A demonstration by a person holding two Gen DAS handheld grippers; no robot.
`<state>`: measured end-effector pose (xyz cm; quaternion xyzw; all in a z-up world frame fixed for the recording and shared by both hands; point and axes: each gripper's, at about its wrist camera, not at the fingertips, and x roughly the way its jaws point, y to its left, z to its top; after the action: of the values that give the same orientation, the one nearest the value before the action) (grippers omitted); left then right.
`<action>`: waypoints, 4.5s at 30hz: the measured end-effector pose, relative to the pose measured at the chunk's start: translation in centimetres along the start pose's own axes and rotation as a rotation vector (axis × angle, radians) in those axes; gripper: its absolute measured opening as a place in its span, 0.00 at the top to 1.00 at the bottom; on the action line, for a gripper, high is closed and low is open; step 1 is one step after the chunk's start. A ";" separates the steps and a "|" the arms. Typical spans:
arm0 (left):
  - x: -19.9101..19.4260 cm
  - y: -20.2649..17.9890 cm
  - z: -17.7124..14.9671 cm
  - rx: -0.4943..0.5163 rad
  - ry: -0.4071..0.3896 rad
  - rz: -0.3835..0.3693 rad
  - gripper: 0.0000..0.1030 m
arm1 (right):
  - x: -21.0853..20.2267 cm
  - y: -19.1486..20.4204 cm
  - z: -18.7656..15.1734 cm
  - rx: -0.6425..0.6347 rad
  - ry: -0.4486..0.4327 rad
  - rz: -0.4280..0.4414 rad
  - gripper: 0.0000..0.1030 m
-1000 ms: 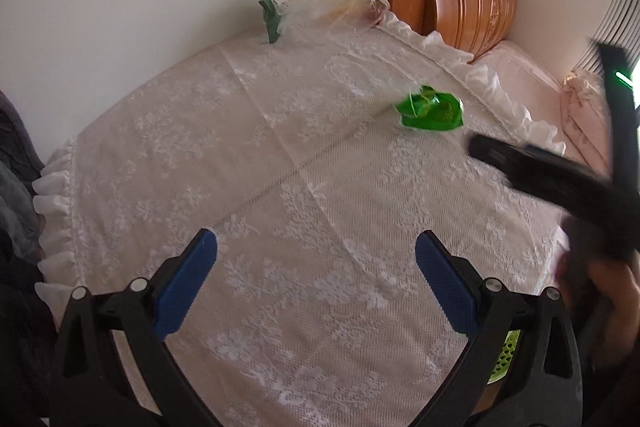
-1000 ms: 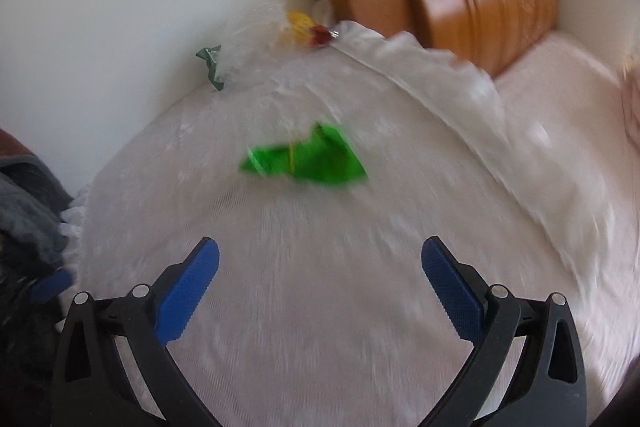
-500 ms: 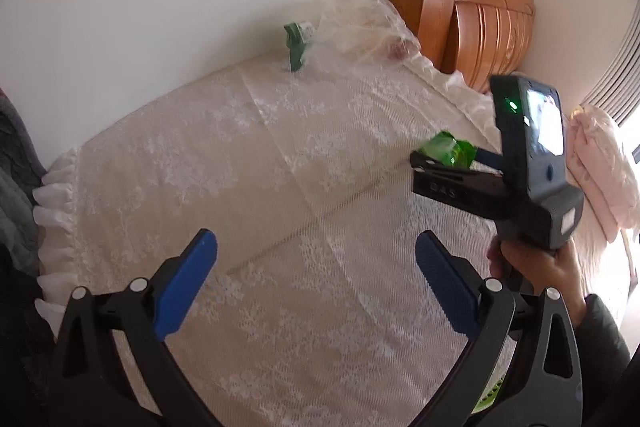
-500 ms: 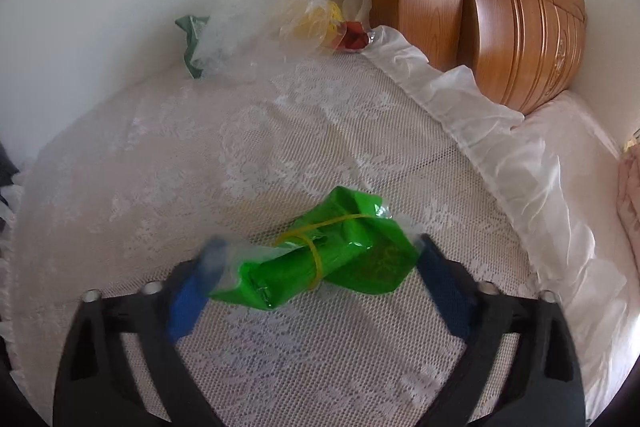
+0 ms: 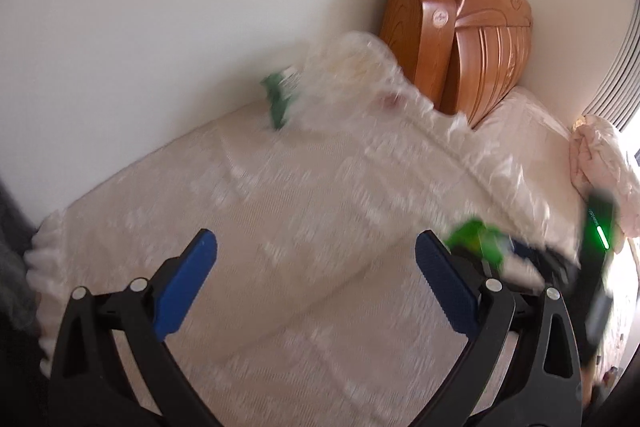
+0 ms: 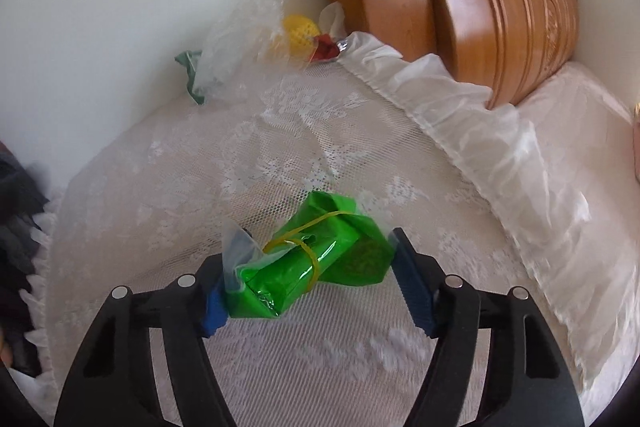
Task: Collect trash
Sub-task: 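Grasp the clear plastic bag with the left tool while the right tool holds the green packet, then carry both items to the wastebasket and open the left tool over it, then lower the green packet into the wastebasket and open the right tool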
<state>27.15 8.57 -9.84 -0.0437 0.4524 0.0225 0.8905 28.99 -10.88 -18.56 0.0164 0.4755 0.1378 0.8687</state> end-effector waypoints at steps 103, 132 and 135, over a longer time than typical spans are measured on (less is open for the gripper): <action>-7.2 -38.0 -37.3 0.908 0.445 -0.504 0.80 | -36.7 -20.6 -39.3 0.679 -0.103 -0.417 0.32; -0.2 -41.9 -40.7 0.862 0.610 -0.421 0.10 | -34.7 -24.5 -39.3 0.688 -0.046 -0.380 0.32; -2.2 -41.6 -39.1 0.864 0.550 -0.427 0.10 | -34.8 -24.4 -38.8 0.680 -0.065 -0.374 0.32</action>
<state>-2.26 -36.65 -28.65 0.2307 0.6175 -0.3584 0.6611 -15.51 -47.20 -15.12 0.2208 0.4612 -0.1888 0.8384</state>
